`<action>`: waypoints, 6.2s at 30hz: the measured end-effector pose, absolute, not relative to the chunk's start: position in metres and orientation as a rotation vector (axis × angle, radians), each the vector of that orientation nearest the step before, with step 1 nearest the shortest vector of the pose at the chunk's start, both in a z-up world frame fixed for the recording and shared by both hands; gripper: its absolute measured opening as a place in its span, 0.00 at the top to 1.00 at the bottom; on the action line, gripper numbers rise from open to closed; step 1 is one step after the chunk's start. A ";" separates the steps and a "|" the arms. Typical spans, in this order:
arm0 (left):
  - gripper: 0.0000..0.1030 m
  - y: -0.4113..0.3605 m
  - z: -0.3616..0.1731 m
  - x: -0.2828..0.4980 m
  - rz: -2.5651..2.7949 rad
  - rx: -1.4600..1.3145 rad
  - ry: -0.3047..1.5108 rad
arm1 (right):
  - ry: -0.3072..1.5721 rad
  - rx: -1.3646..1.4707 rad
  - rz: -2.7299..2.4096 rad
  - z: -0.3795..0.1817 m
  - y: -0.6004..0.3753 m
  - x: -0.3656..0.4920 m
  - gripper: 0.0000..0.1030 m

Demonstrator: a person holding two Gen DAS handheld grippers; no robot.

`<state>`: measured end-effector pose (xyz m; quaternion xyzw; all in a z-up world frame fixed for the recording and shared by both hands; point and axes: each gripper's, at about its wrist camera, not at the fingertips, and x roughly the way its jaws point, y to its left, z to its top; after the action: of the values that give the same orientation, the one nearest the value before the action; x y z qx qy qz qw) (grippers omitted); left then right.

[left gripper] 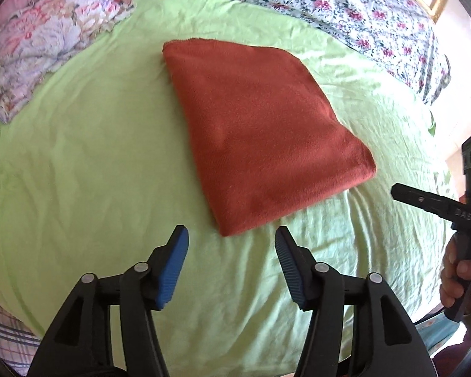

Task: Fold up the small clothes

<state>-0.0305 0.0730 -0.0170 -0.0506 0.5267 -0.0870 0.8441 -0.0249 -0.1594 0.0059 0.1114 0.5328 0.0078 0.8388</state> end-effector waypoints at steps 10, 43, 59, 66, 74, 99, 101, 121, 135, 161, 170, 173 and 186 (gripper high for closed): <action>0.23 0.082 -0.023 -0.066 -0.109 0.010 1.099 | 1.126 0.068 0.024 -0.004 -0.126 -0.062 0.32; 0.11 0.071 -0.008 -0.012 0.067 0.148 1.081 | 1.128 -0.030 0.112 0.004 -0.103 -0.015 0.15; 0.11 0.084 -0.007 0.030 0.061 0.041 1.094 | 1.140 -0.025 0.116 -0.001 -0.104 0.051 0.14; 0.11 0.096 -0.005 0.053 0.067 -0.053 1.091 | 1.127 -0.024 0.106 0.001 -0.107 0.076 0.14; 0.11 0.108 -0.016 0.083 0.061 -0.157 1.103 | 1.104 0.061 0.071 0.000 -0.135 0.095 0.14; 0.92 0.147 -0.066 0.267 -0.053 -0.435 1.104 | 1.067 0.265 0.091 -0.036 -0.198 0.217 0.87; 0.95 0.141 -0.061 0.270 -0.029 -0.357 1.082 | 1.052 0.279 0.077 -0.035 -0.202 0.216 0.88; 0.77 0.159 -0.025 0.220 0.020 -0.340 1.053 | 1.096 0.301 0.056 -0.010 -0.196 0.177 0.68; 0.45 0.096 -0.017 0.090 -0.051 -0.219 1.110 | 1.115 0.253 0.099 -0.003 -0.169 0.098 0.44; 0.22 0.086 -0.016 0.006 0.013 0.034 1.132 | 1.120 0.079 0.103 -0.006 -0.136 0.008 0.22; 0.21 0.080 -0.014 0.005 0.024 0.107 1.124 | 1.135 0.077 0.106 -0.011 -0.134 0.003 0.21; 0.20 0.077 -0.010 0.005 0.028 0.125 1.109 | 1.132 0.078 0.112 -0.009 -0.134 0.004 0.21; 0.19 0.067 -0.016 0.013 0.037 0.168 1.112 | 1.133 0.065 0.129 -0.004 -0.133 0.014 0.17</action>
<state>0.0131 0.0670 -0.0156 0.0797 0.5273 0.0177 0.8457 0.0137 -0.1329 -0.0043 0.0310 0.5362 0.0608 0.8413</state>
